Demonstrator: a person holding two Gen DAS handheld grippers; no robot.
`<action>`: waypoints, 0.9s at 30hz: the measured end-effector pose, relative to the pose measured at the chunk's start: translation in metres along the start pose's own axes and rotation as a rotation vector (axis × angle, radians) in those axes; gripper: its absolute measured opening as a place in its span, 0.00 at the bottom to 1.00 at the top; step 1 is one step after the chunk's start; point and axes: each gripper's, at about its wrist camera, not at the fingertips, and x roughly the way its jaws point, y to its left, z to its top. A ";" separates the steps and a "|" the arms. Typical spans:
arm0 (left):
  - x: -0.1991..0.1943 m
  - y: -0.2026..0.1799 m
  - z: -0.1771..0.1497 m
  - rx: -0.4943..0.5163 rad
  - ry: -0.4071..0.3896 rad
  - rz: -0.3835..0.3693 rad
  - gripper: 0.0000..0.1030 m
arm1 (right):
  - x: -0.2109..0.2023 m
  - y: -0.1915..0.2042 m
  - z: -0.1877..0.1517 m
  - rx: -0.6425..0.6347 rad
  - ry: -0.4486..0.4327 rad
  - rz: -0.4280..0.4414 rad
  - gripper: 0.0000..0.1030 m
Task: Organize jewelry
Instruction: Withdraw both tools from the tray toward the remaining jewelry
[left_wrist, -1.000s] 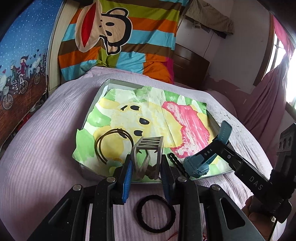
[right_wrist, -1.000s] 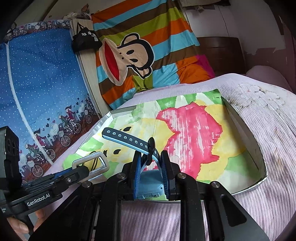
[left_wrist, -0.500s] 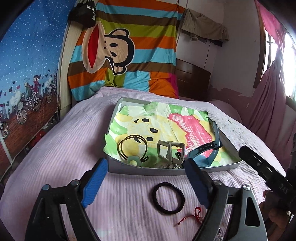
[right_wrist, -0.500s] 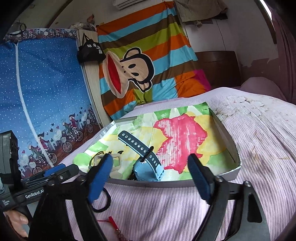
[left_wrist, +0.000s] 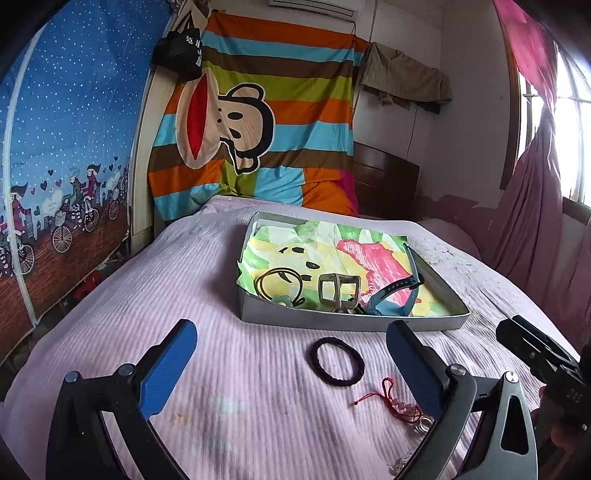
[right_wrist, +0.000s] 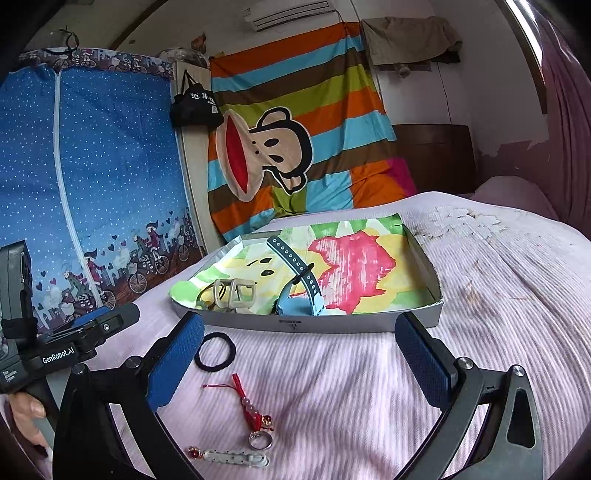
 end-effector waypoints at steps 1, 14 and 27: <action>-0.003 -0.001 -0.002 0.005 0.000 -0.002 1.00 | -0.003 0.001 -0.002 -0.010 0.002 -0.001 0.99; -0.025 -0.008 -0.027 0.095 0.043 -0.029 1.00 | -0.025 -0.004 -0.022 -0.109 0.102 0.004 0.99; -0.021 -0.014 -0.045 0.135 0.158 -0.090 1.00 | -0.015 0.000 -0.046 -0.183 0.233 0.056 0.99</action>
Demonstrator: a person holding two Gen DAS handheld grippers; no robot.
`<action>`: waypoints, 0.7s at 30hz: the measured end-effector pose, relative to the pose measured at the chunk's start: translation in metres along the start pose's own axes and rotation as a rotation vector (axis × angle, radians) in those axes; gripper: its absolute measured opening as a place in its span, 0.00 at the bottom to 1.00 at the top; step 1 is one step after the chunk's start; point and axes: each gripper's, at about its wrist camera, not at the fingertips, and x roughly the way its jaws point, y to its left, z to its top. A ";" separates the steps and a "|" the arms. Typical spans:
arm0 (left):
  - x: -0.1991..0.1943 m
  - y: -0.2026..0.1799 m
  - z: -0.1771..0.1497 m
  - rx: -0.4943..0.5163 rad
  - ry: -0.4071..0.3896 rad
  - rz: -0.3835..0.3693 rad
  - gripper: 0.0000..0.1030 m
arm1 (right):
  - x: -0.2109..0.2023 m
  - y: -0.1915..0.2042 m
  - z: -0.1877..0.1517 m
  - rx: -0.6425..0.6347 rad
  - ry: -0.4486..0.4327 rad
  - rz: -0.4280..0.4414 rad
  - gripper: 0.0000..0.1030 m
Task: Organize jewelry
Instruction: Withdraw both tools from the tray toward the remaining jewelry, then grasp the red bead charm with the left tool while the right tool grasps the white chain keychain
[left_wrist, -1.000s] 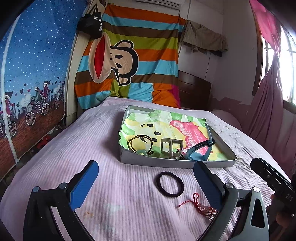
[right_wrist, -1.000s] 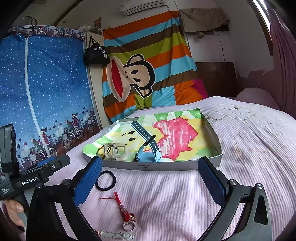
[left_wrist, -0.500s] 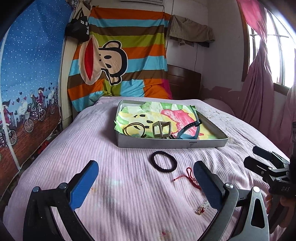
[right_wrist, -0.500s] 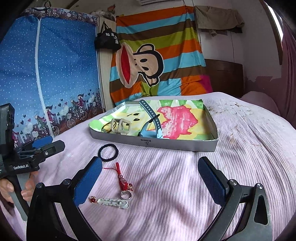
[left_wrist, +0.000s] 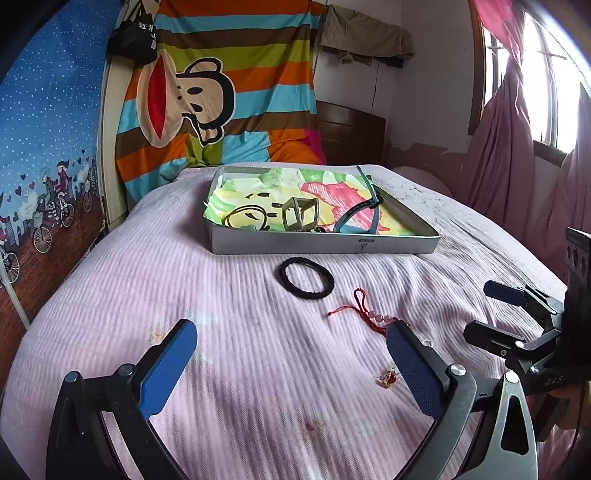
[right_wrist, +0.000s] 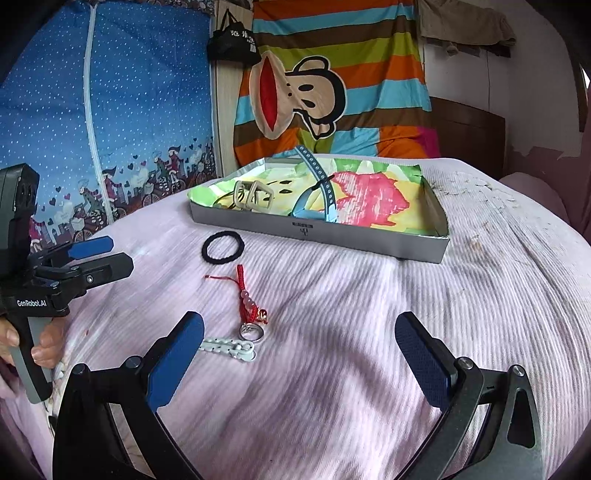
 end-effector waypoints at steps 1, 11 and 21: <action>0.001 0.000 -0.001 0.001 0.012 -0.008 1.00 | 0.001 0.001 -0.001 -0.004 0.006 0.003 0.99; 0.012 -0.001 -0.011 0.016 0.097 -0.110 0.85 | 0.017 0.001 -0.009 -0.015 0.073 0.073 0.93; 0.025 -0.018 -0.016 0.093 0.189 -0.240 0.50 | 0.037 0.014 -0.014 -0.064 0.157 0.158 0.52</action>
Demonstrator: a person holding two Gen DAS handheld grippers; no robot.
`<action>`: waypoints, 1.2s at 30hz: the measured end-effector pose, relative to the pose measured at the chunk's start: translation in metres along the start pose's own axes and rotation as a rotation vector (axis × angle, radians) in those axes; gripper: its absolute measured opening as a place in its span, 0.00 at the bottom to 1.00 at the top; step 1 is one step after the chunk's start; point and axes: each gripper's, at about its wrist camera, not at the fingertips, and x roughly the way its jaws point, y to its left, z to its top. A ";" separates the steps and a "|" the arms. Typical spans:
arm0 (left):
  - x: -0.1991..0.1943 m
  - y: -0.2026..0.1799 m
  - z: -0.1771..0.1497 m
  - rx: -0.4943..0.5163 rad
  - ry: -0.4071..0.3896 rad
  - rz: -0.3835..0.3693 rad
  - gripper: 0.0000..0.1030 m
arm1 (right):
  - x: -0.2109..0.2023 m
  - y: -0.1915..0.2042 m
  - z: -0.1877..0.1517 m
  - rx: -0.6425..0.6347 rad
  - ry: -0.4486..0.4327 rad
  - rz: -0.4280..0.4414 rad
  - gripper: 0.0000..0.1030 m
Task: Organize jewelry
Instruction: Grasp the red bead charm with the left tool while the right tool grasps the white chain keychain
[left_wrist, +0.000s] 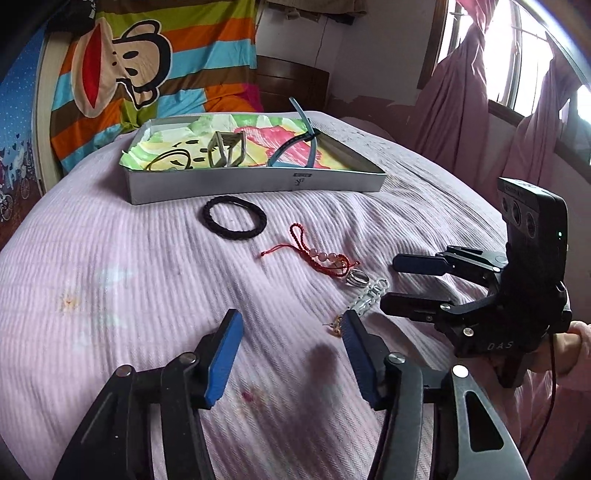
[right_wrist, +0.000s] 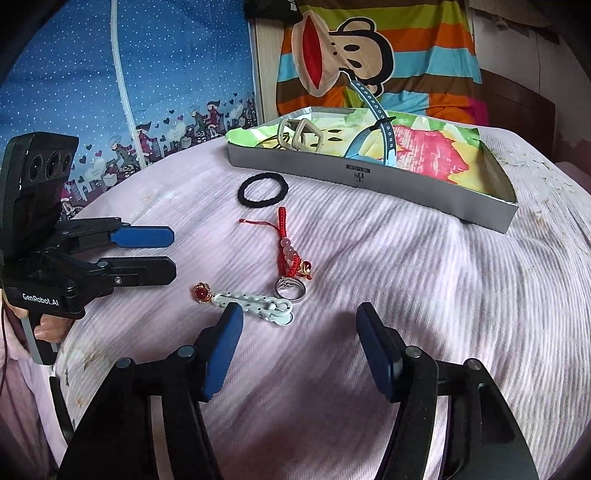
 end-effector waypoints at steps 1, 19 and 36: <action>0.002 -0.002 0.000 0.006 0.007 -0.010 0.48 | 0.001 0.000 0.001 0.001 0.004 0.002 0.52; 0.024 -0.012 0.002 0.037 0.101 -0.080 0.18 | 0.012 0.002 0.007 -0.017 0.029 0.041 0.31; 0.026 -0.005 -0.001 -0.001 0.087 -0.042 0.03 | 0.012 0.007 0.006 -0.015 0.039 0.021 0.24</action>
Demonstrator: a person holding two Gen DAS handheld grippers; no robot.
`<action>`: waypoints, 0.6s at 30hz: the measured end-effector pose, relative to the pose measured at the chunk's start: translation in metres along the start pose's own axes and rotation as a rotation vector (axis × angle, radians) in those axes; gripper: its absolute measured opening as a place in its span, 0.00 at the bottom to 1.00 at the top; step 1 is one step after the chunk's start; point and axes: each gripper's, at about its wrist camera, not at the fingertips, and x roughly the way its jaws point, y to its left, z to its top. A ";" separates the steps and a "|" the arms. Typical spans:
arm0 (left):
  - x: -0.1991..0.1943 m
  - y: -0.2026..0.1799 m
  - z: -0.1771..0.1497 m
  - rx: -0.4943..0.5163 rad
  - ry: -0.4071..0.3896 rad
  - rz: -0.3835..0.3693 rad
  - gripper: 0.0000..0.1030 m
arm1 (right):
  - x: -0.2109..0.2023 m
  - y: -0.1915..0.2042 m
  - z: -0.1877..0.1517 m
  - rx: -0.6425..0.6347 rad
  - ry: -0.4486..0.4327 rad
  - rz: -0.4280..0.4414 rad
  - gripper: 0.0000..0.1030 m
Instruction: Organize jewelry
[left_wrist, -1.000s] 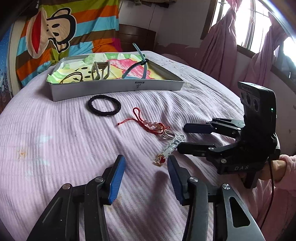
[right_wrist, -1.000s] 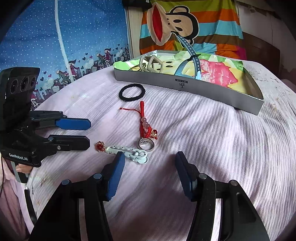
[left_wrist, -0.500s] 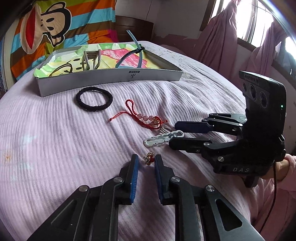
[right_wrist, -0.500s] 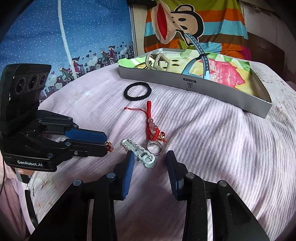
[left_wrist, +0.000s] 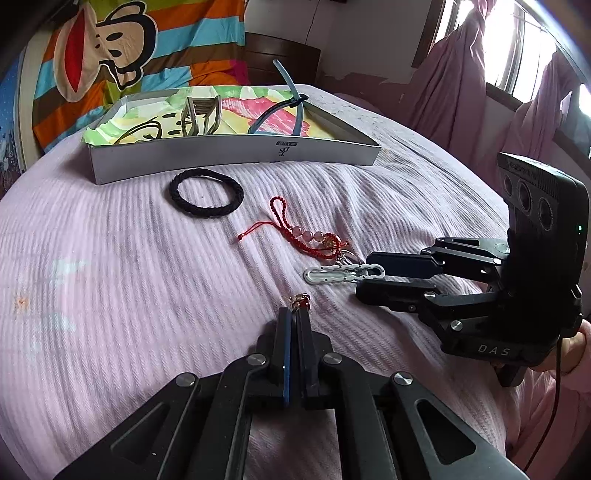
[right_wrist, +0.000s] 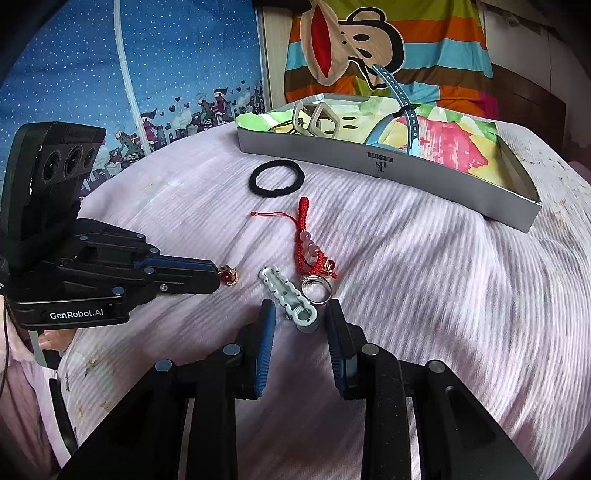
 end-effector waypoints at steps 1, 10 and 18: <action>0.000 0.001 0.000 -0.005 -0.003 -0.008 0.03 | 0.000 0.000 0.000 0.001 0.000 -0.001 0.24; 0.004 -0.002 0.008 -0.008 0.005 -0.021 0.03 | 0.002 -0.003 0.001 0.023 0.006 -0.021 0.18; 0.015 -0.011 0.014 0.014 0.031 -0.015 0.05 | 0.002 -0.005 0.000 0.041 0.002 -0.016 0.15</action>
